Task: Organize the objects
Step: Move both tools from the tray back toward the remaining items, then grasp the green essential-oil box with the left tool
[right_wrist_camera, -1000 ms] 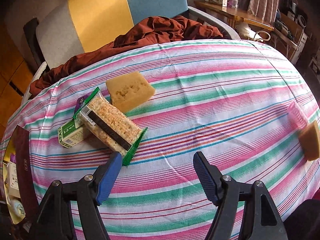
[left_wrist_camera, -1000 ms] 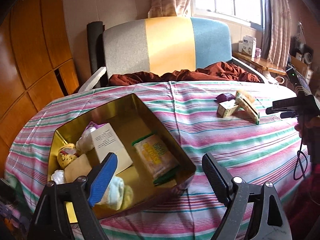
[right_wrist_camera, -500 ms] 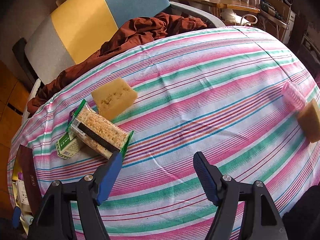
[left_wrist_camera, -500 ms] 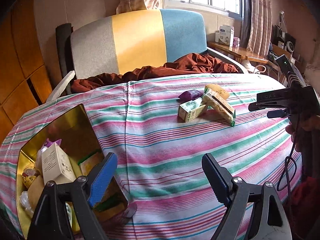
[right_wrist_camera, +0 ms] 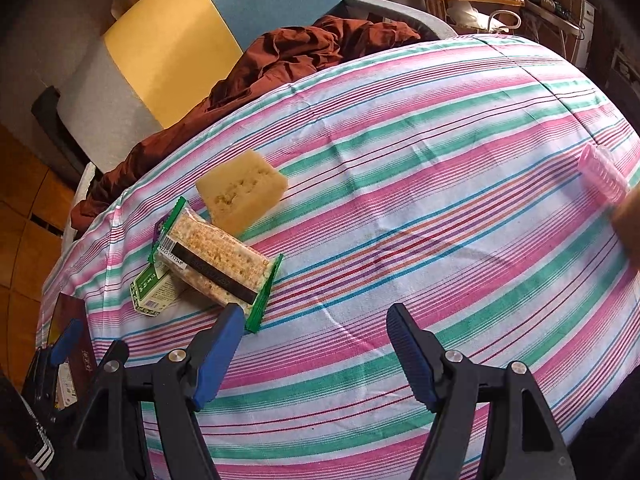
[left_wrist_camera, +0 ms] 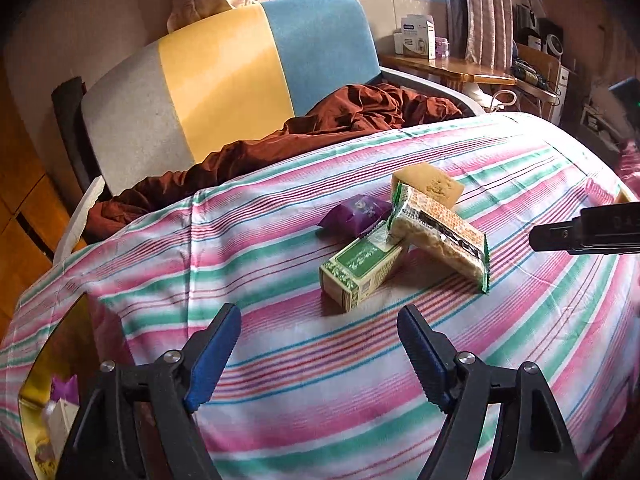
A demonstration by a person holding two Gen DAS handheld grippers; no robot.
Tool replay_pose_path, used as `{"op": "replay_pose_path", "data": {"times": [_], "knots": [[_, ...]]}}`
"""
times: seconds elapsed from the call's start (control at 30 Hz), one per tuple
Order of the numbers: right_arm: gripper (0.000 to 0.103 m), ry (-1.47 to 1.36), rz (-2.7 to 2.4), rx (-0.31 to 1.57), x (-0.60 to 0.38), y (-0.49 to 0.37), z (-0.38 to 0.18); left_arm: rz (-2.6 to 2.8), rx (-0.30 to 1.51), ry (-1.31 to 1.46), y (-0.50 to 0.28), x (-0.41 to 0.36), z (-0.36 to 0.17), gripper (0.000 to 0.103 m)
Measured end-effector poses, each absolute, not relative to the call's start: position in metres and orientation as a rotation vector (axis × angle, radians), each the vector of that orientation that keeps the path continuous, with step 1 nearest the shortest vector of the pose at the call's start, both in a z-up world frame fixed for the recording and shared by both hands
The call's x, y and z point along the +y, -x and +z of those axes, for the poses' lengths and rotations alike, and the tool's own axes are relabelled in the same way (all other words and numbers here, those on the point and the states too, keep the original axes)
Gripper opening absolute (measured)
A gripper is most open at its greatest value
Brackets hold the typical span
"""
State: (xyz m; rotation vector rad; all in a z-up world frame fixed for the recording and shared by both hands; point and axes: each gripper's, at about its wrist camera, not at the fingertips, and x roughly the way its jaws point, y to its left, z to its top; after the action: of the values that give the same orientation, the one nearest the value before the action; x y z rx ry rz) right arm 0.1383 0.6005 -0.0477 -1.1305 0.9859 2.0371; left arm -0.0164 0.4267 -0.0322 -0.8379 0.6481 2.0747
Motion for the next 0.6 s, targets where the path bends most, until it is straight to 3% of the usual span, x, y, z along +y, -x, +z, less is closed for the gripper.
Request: {"op": "replay_pose_path", "data": {"times": [0.27,0.43,0.5,0.53,0.6], "knots": [[0.075,1.158,2.041,1.011,0.599,-0.135,-0.053,1.984,0.808,0.754,0.031,0.481,-0.058,0.082],[0.075,1.177,2.022,1.022,0.601,-0.134,-0.059,1.956,0.774,0.816,0.046,0.503,-0.069,0.082],[0.075,1.181,2.018,1.018,0.601,-0.134,-0.059,1.930,0.731,0.853,0.048,0.505,-0.070,0.052],[0.075,1.186,2.016,1.014,0.601,-0.133,-0.060,1.927,0.726,0.883,0.047,0.506,-0.073,0.030],[0.075,1.194,2.016,1.006,0.600,-0.132,-0.061,1.940,0.690,0.888,0.041,0.499,-0.075,0.031]]}}
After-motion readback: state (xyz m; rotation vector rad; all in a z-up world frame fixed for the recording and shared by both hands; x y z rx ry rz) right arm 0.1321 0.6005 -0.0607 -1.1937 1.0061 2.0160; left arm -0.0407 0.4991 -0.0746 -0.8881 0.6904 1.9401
